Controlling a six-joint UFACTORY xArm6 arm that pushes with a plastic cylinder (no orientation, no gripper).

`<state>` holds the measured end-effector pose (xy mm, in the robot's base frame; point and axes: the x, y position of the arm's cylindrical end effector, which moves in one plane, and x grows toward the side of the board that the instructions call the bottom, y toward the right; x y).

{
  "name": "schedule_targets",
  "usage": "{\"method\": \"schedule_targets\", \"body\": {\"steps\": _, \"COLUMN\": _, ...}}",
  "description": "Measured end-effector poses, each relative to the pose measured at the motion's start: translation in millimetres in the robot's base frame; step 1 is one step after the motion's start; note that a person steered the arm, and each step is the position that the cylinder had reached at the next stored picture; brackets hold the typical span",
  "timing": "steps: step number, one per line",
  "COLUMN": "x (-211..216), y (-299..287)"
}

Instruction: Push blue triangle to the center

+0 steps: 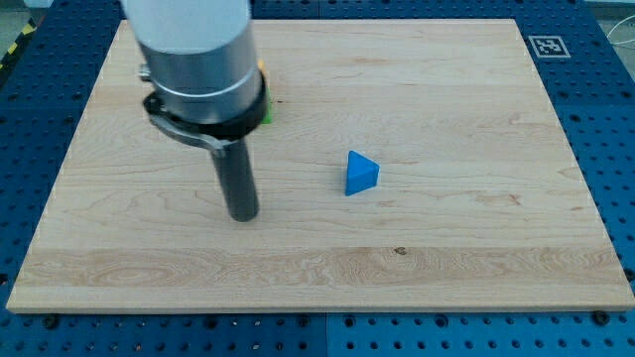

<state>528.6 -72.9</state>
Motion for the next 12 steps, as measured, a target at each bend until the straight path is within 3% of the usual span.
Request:
{"method": "schedule_targets", "body": {"steps": 3, "x": 0.7, "y": 92.5}}
{"method": "schedule_targets", "body": {"steps": 5, "x": -5.7, "y": 123.2}}
{"method": "schedule_targets", "body": {"steps": 12, "x": -153.9, "y": 123.9}}
